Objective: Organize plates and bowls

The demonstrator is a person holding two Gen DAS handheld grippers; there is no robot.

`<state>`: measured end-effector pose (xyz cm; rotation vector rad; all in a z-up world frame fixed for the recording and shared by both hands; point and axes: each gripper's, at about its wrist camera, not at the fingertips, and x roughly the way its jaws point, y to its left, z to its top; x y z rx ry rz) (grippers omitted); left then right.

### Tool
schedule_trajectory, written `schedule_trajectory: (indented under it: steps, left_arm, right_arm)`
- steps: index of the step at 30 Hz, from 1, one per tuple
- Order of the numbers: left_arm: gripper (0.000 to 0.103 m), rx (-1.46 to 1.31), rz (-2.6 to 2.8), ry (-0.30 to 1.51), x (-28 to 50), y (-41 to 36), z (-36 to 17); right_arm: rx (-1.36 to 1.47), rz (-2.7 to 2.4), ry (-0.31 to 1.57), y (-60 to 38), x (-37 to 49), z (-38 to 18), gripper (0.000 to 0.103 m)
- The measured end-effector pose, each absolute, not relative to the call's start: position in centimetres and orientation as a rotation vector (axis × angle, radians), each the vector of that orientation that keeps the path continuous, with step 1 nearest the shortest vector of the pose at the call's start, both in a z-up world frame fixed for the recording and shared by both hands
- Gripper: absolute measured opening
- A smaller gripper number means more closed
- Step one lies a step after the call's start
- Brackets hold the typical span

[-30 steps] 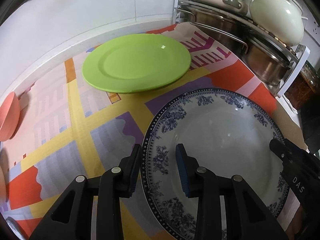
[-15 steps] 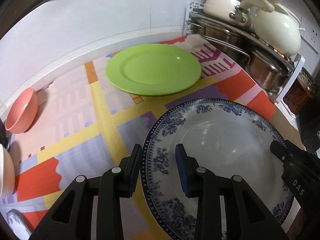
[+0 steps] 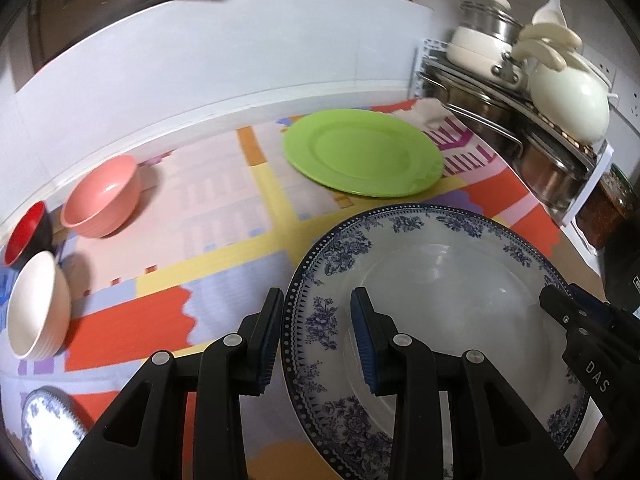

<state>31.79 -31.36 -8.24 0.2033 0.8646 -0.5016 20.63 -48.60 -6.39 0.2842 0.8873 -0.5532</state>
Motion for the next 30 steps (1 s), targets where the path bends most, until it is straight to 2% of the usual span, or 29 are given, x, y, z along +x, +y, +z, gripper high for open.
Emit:
schedule_trajectory:
  steps: [30]
  left_arm:
    - [0.034,0.040,-0.264,0.794,29.0,-15.5,-6.0]
  right_arm:
    - [0.143,-0.311,0.849,-35.4,23.2,-3.6,0.035]
